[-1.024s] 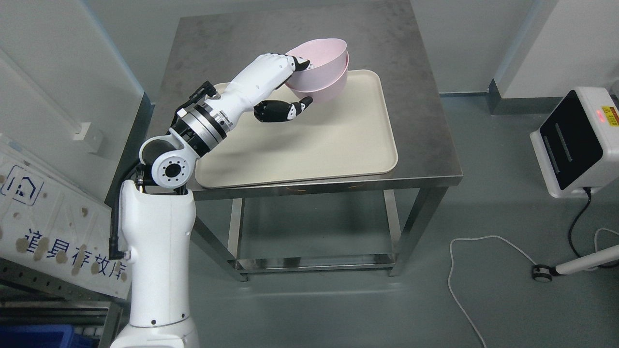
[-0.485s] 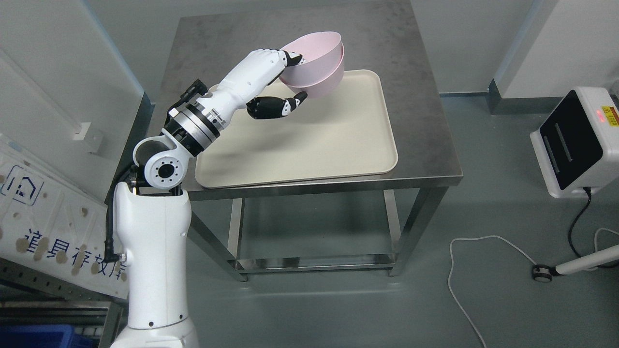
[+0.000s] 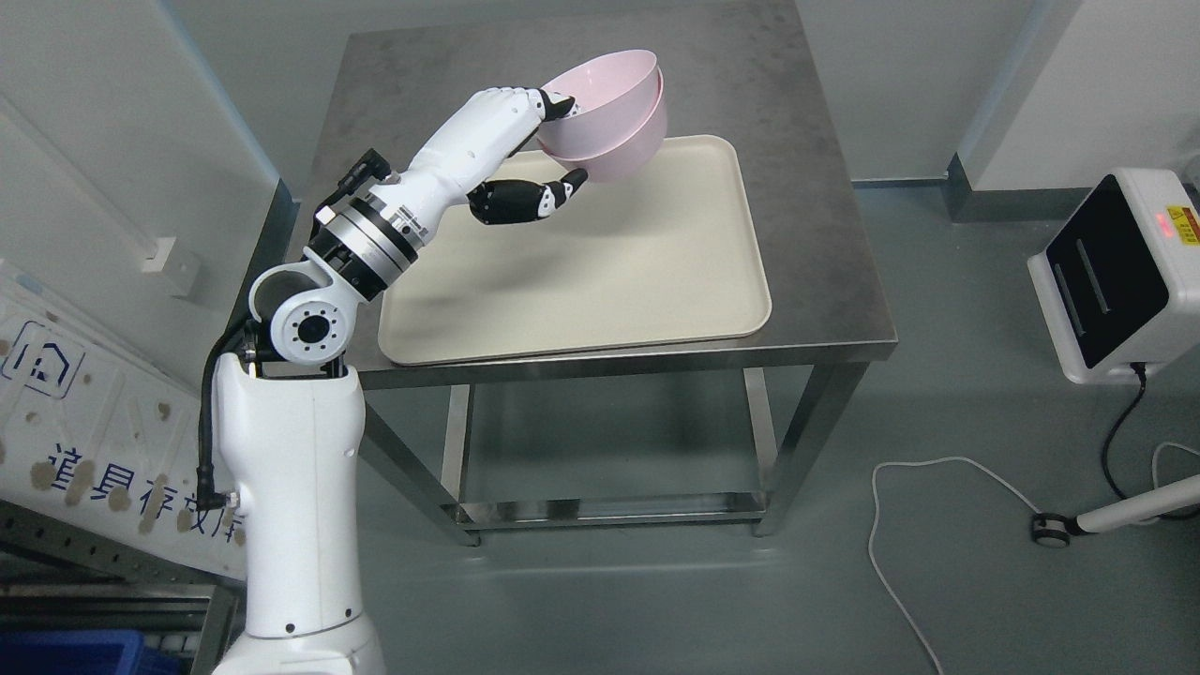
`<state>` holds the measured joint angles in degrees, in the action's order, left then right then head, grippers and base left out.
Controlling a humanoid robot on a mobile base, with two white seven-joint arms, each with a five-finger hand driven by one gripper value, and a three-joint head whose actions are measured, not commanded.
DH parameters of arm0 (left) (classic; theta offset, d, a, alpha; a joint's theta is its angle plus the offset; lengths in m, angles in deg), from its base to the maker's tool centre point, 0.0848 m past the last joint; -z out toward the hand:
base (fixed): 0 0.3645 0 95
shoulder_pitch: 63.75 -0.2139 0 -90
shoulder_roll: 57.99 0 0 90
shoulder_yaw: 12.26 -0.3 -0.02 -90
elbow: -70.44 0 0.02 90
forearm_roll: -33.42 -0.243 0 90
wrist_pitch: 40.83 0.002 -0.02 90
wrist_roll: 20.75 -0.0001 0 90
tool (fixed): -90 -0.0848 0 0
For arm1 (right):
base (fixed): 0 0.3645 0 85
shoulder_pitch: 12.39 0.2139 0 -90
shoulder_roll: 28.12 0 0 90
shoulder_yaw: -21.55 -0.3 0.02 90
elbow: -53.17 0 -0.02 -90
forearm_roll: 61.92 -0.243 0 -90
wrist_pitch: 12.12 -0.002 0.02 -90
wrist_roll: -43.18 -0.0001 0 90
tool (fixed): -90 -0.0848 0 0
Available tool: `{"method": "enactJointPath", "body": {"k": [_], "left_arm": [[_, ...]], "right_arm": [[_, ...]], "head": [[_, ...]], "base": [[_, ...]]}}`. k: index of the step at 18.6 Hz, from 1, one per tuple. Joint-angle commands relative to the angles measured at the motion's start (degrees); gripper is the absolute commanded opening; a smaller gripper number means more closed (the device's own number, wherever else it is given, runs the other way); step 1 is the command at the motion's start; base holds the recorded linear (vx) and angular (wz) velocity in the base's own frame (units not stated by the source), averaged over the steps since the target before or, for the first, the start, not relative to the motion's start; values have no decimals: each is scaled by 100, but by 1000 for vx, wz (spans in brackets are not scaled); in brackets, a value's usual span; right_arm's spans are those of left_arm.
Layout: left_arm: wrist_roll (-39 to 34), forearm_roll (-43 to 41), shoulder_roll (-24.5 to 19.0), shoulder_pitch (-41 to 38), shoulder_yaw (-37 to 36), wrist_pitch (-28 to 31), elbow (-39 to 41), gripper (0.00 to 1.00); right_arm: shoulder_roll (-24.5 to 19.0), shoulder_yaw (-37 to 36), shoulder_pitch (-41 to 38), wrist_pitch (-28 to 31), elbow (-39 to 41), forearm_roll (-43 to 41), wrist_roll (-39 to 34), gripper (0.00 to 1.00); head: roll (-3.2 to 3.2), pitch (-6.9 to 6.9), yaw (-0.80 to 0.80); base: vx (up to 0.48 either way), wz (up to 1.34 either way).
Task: Stack pink IKEA bowls on left shelf middle
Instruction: 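Lift the stacked pink bowls off the tray with the left hand, then hold the stacked bowls raised while the robot turns toward the blue bins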
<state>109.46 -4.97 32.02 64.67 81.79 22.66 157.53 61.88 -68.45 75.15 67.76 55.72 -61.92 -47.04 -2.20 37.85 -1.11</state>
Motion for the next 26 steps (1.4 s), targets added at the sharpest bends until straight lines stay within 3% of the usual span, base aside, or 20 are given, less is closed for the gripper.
{"method": "enactJointPath", "body": {"k": [1,26], "left_arm": [[-5,7,-100,25,70,5,28,1],[-5,42,-100,16,70,84,45,1]], "right_arm": [[100,-62,0,1,-1,44,-4,100],[100,-62,0,1,-1,44,-4,100]], "head": [[0,0,0],[0,0,0]], "base": [[0,0],[0,0]]}}
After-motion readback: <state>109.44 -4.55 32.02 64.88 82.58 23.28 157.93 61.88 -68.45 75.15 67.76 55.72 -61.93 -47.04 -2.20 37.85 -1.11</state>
